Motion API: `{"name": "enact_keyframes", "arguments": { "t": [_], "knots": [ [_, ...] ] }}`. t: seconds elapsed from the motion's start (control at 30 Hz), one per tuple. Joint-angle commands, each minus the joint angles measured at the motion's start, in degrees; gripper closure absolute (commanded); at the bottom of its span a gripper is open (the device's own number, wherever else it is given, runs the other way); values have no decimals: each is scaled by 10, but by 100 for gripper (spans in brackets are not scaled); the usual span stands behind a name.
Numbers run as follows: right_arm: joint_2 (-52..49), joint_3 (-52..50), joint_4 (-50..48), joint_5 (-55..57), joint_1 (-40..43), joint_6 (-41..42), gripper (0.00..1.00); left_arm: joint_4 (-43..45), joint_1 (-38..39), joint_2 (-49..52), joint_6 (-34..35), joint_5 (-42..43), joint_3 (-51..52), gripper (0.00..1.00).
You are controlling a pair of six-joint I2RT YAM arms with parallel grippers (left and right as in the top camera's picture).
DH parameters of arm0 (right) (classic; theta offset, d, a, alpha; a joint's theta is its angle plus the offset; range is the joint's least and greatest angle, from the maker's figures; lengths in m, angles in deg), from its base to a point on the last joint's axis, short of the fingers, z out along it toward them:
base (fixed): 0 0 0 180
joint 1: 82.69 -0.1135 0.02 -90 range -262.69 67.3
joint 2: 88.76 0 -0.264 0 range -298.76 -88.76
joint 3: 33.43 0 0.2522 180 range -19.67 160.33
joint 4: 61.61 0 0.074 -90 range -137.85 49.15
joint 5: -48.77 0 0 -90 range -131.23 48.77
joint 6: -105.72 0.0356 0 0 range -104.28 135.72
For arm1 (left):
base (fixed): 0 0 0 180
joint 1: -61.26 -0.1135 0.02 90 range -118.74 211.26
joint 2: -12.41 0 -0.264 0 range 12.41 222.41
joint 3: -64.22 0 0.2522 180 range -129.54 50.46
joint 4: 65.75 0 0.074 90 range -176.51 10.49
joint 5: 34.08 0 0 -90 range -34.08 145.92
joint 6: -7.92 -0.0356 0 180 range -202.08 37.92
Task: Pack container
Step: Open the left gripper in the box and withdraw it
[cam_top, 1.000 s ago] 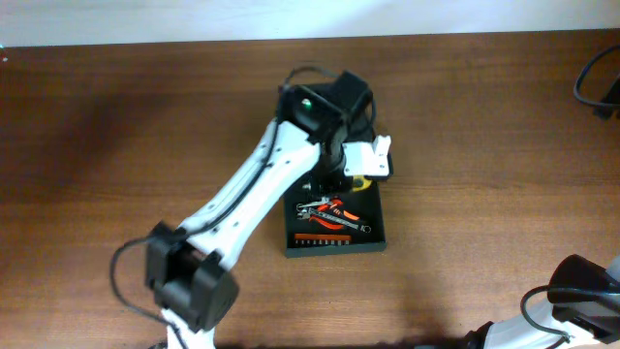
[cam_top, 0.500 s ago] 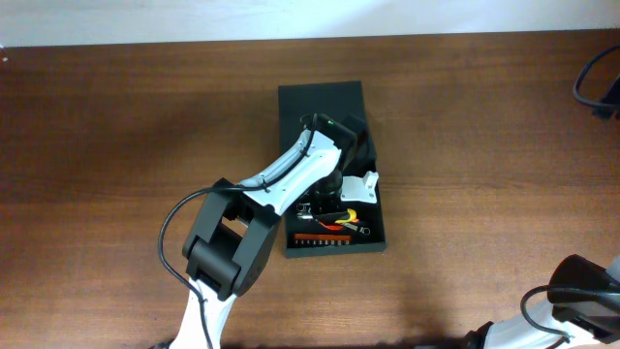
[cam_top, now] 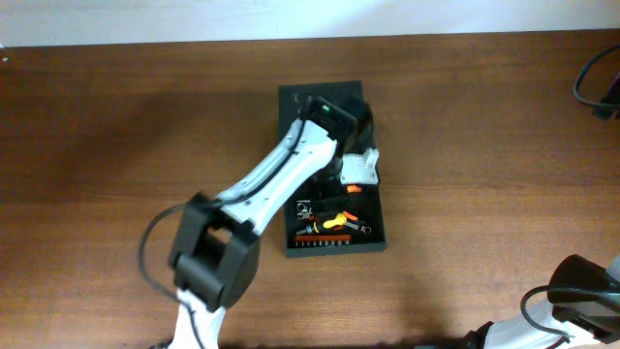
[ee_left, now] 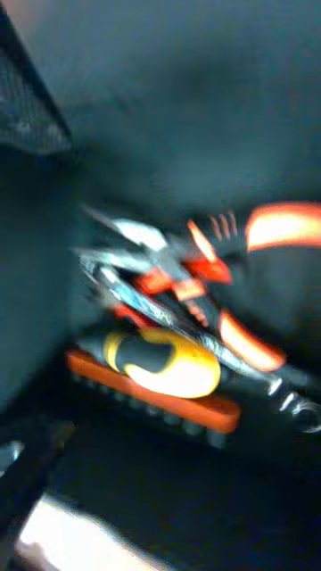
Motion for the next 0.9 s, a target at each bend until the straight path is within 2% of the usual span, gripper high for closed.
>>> {"name": "enact_keyframes", "arguments": {
  "t": [0.0, 0.13, 0.2, 0.23, 0.3, 0.4, 0.43, 0.47, 0.5, 0.53, 0.6, 0.63, 0.67, 0.7, 0.77, 0.8, 0.87],
  "knots": [
    [-3, -1, -2, -66, 2, -3, 1, -6, -21, -118, 47, -56, -28, 1],
    [-3, -1, 3, -156, 0, -65, 3, -6, -80, -187, 107, -51, -28, 1],
    [-3, -1, 4, -199, -6, -87, 17, -5, -122, -210, 123, -25, -28, 1],
    [-3, -1, 5, -211, -13, -95, 28, -4, -150, -219, 123, 5, -28, 1],
    [-5, -1, 6, -211, -35, -96, 44, 1, -210, -228, 123, 82, -28, 1],
    [-12, -1, 7, -210, -74, -96, 63, 5, -285, -223, 123, 189, -27, 1],
    [-19, -1, 7, -210, -92, -96, 67, 6, -309, -219, 123, 222, -27, 0],
    [-24, -1, 7, -210, -106, -96, 71, 7, -331, -213, 123, 250, -27, 5],
    [-34, -1, 6, -208, -125, -96, 74, 8, -346, -207, 123, 271, -27, 16],
    [-51, -1, 6, -208, -146, -96, 79, 11, -372, -192, 123, 299, -27, 50],
    [-78, -1, 5, -208, -170, -96, 89, 12, -387, -172, 123, 309, -27, 65],
    [-89, -1, 3, -209, -177, -96, 91, 12, -390, -162, 123, 309, -27, 67],
    [-121, -1, 0, -209, -195, -96, 96, 12, -393, -139, 123, 309, -27, 73],
    [-139, -1, 0, -209, -203, -96, 96, 12, -393, -127, 123, 310, -27, 78],
    [-172, -1, 0, -210, -214, -104, 96, 12, -393, -100, 123, 327, -27, 94],
    [-188, -1, 0, -212, -220, -107, 96, 12, -393, -85, 123, 339, -27, 98],
    [-221, -1, -1, -212, -229, -108, 96, 12, -393, -57, 122, 361, -27, 98]
  ]
}}
